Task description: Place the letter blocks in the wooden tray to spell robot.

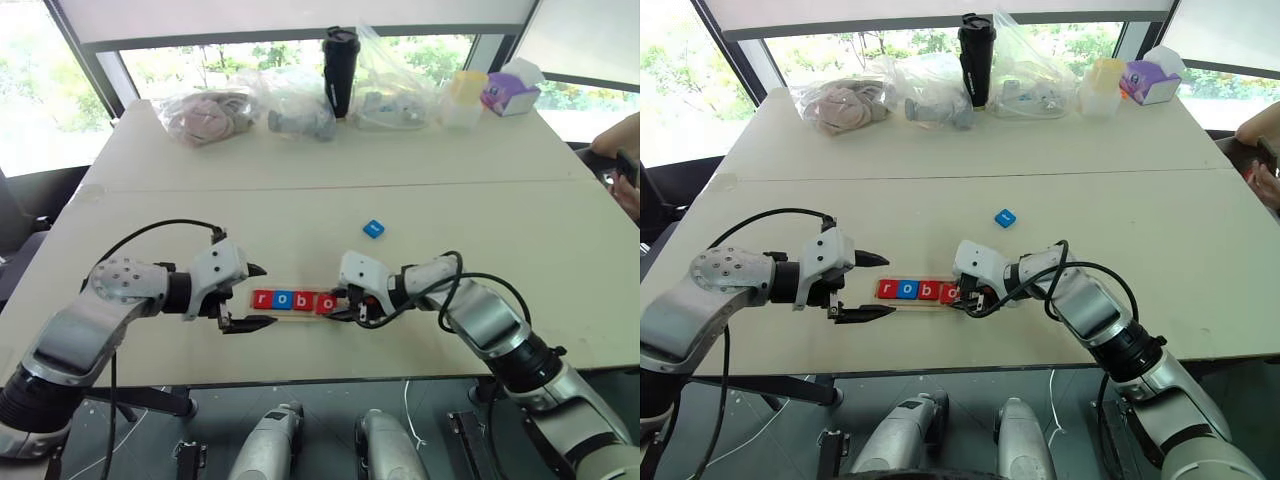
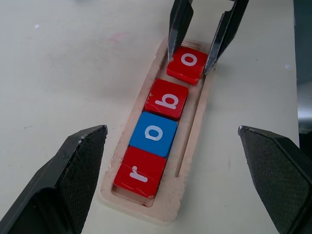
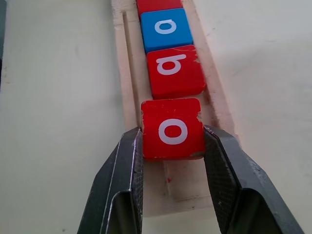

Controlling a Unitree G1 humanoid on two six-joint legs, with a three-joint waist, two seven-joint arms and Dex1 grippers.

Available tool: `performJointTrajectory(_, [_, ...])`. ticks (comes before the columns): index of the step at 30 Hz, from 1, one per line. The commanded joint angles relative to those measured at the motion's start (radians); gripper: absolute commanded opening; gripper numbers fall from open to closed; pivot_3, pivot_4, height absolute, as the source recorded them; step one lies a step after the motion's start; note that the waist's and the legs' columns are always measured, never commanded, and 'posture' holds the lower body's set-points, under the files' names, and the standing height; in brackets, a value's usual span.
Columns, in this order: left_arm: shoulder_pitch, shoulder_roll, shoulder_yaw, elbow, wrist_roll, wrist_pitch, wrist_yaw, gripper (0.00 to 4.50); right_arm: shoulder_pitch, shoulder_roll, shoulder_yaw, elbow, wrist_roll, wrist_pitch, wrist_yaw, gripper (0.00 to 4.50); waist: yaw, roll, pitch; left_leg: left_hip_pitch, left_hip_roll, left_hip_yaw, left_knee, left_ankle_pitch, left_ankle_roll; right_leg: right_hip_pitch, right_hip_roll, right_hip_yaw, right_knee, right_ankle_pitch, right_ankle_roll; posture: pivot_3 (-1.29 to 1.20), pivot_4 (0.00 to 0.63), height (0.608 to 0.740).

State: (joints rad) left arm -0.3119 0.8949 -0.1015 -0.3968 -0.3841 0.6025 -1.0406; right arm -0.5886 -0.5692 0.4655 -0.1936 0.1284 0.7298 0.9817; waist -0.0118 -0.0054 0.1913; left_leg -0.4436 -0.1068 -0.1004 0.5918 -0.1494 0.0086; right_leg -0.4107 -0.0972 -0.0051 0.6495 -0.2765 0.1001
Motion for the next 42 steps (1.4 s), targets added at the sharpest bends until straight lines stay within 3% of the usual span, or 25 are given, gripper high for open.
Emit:
performJointTrajectory(1, [-0.003, 0.005, 0.024, -0.029, -0.01, 0.003, 0.003, 4.5, -0.022, 0.006, 0.001, 0.005, -0.013, -0.03, 0.004, 1.16, 0.0, 0.0, 0.0, 0.0, 0.0, 0.0, 0.0, 0.0, 0.0, 0.0, 0.0, 0.0, 0.0, 0.0, 0.0, 0.0, 0.15, 0.74])
performJointTrajectory(13, [0.011, 0.007, 0.015, -0.029, -0.003, 0.007, 0.002, 4.5, -0.036, 0.035, 0.015, 0.038, -0.033, -0.054, 0.013, 1.16, 0.0, 0.0, 0.0, 0.0, 0.0, 0.0, 0.0, 0.0, 0.0, 0.0, 0.0, 0.0, 0.0, 0.0, 0.0, 0.0, 0.15, 0.74])
performJointTrajectory(19, [0.015, 0.008, 0.019, -0.025, -0.002, 0.005, 0.003, 4.5, -0.035, 0.038, 0.015, 0.042, -0.041, -0.079, 0.018, 4.16, 0.0, 0.0, 0.0, 0.0, 0.0, 0.0, 0.0, 0.0, 0.0, 0.0, 0.0, 0.0, 0.0, 0.0, 0.0, 0.0, 0.15, 0.74])
performJointTrajectory(20, [0.017, 0.008, 0.019, -0.026, -0.002, 0.005, 0.004, 4.5, -0.038, 0.036, 0.009, 0.043, -0.044, -0.086, 0.014, 4.45, 0.0, 0.0, 0.0, 0.0, 0.0, 0.0, 0.0, 0.0, 0.0, 0.0, 0.0, 0.0, 0.0, 0.0, 0.0, 0.0, 0.15, 0.74])
performJointTrajectory(33, [0.034, 0.002, 0.036, -0.046, -0.032, 0.019, 0.0, 4.5, -0.02, -0.025, -0.173, 0.032, -0.041, -0.205, -0.046, 4.45, 0.003, 0.0, 0.0, 0.0, 0.0, 0.0, 0.0, 0.0, 0.0, 0.0, 0.0, 0.0, 0.0, 0.0, 0.0, 0.0, 0.15, 0.74])
performJointTrajectory(37, [0.016, -0.035, 0.057, -0.049, -0.065, 0.035, 0.034, 4.5, -0.01, 0.017, -0.263, 0.121, -0.054, -0.186, -0.19, 4.45, 0.001, 0.0, 0.0, 0.0, 0.0, 0.0, 0.0, 0.0, 0.0, 0.001, 0.0, 0.0, 0.0, 0.0, 0.0, 0.0, 0.15, 0.74])
performJointTrajectory(42, [-0.035, -0.096, 0.094, -0.033, -0.115, 0.071, 0.08, 4.5, -0.079, 0.143, -0.47, 0.236, 0.025, -0.034, -0.396, 4.45, -0.001, 0.0, 0.0, 0.0, 0.0, 0.0, 0.0, 0.002, -0.001, 0.002, 0.001, 0.0, 0.005, 0.001, 0.0, 0.0, 0.15, 0.74])
